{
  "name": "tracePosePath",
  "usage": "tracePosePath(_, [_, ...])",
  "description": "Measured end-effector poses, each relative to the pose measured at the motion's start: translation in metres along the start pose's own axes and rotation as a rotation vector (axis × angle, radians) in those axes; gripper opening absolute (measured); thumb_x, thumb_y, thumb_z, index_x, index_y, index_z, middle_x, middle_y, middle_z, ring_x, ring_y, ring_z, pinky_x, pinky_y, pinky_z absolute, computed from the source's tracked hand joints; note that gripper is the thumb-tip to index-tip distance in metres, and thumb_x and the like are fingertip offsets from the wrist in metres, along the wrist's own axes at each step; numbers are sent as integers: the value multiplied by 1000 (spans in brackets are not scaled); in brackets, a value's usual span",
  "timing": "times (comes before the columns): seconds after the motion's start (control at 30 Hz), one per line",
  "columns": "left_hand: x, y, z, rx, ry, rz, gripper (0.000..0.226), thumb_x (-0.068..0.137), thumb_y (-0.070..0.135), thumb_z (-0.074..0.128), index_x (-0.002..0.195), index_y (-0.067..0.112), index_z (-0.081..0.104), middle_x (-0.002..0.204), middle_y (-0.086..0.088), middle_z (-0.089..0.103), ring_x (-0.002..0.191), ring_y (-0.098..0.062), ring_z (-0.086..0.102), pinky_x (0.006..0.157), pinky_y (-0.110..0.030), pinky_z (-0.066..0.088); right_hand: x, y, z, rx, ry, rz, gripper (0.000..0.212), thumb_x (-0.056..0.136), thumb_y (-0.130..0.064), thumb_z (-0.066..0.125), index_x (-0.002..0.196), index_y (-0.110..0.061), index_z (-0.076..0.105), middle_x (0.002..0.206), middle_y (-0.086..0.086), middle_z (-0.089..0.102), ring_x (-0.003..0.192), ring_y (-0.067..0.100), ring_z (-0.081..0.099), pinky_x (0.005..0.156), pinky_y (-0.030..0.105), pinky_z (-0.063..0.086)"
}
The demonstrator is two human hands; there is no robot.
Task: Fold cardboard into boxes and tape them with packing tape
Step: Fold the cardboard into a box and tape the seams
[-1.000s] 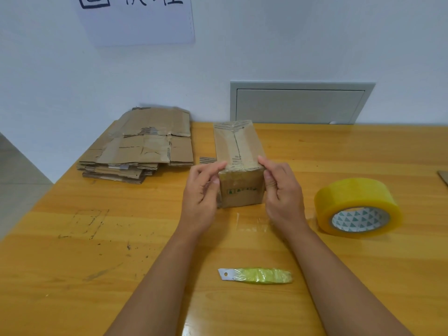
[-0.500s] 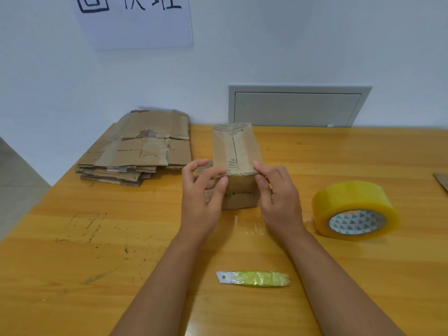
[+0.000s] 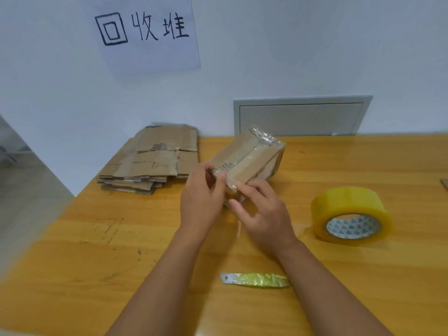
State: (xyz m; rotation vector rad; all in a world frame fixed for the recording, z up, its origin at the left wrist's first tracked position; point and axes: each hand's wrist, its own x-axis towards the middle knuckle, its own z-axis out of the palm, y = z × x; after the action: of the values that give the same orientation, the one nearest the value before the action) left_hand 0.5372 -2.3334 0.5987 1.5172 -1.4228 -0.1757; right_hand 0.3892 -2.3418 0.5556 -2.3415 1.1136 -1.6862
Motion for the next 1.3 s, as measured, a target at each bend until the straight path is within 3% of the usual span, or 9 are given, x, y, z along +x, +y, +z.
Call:
tracePosePath(0.17, [6, 8, -9, 132, -13, -30, 15, 99, 20, 52, 112, 19, 59, 97, 7, 60, 88, -14, 59, 74, -33, 49, 11, 19, -19, -193, 256, 341, 59, 94, -39, 50, 144, -10, 42, 137, 13, 37, 120, 30, 37, 103, 46, 37])
tracePosePath(0.27, [1, 5, -13, 178, 17, 10, 16, 101, 18, 51, 114, 15, 60, 102, 4, 60, 88, -13, 57, 71, -26, 43, 13, 17, -22, 6, 222, 522, 62, 100, -41, 43, 151, -9, 31, 149, 14, 35, 135, 24, 31, 112, 38, 29])
tracePosePath(0.47, [-8, 2, -21, -30, 105, -76, 22, 99, 14, 55, 118, 25, 58, 102, 10, 60, 91, 0, 56, 76, -17, 45, 15, 15, -27, 260, 239, 657, 21, 100, -19, 57, 121, -18, 62, 111, -2, 61, 101, 10, 59, 83, 13, 48])
tracePosePath(0.53, [-10, -3, -20, -55, 75, -154, 12, 100, 21, 56, 107, 31, 58, 101, 11, 63, 94, -3, 58, 77, -21, 46, 13, 17, -23, 238, 213, 668, 5, 98, -20, 60, 102, -21, 62, 105, -1, 61, 98, 15, 61, 82, 22, 51])
tracePosePath(0.77, [-13, -18, -15, 3, 63, -235, 18, 101, 25, 55, 85, 23, 64, 71, 11, 62, 68, -5, 54, 59, -19, 37, 5, 15, -13, -111, 154, 432, 20, 100, -20, 55, 84, -8, 53, 85, -3, 46, 69, 16, 42, 55, 32, 32])
tracePosePath(0.9, [-19, -28, -13, -85, 113, -193, 17, 100, 22, 57, 88, 19, 69, 72, 9, 64, 67, -5, 55, 57, -17, 38, 4, 13, -15, -118, 178, 377, 19, 96, -17, 55, 79, -9, 51, 80, -6, 44, 64, 13, 38, 54, 24, 24])
tracePosePath(1.07, [-21, -43, -16, -132, 19, -205, 17, 99, 22, 59, 113, 25, 67, 98, 16, 65, 91, 12, 58, 68, -6, 43, 3, 23, -15, 15, 82, 451, 15, 93, -20, 68, 87, -9, 59, 87, 3, 59, 78, 21, 56, 65, 40, 52])
tracePosePath(1.17, [-23, -50, -14, -143, 40, -189, 23, 96, 16, 62, 117, 23, 68, 102, 13, 64, 92, 18, 54, 69, -2, 42, 2, 25, -14, 23, 41, 467, 10, 93, -16, 67, 91, -7, 63, 91, 6, 63, 81, 24, 60, 70, 47, 54])
tracePosePath(1.3, [-26, -50, -12, -256, 160, -241, 20, 93, 16, 67, 111, 24, 71, 97, 18, 67, 90, 15, 59, 75, -3, 43, 3, 18, -15, -40, 33, 457, 13, 96, -20, 63, 92, -8, 64, 90, 2, 63, 78, 21, 59, 64, 39, 50])
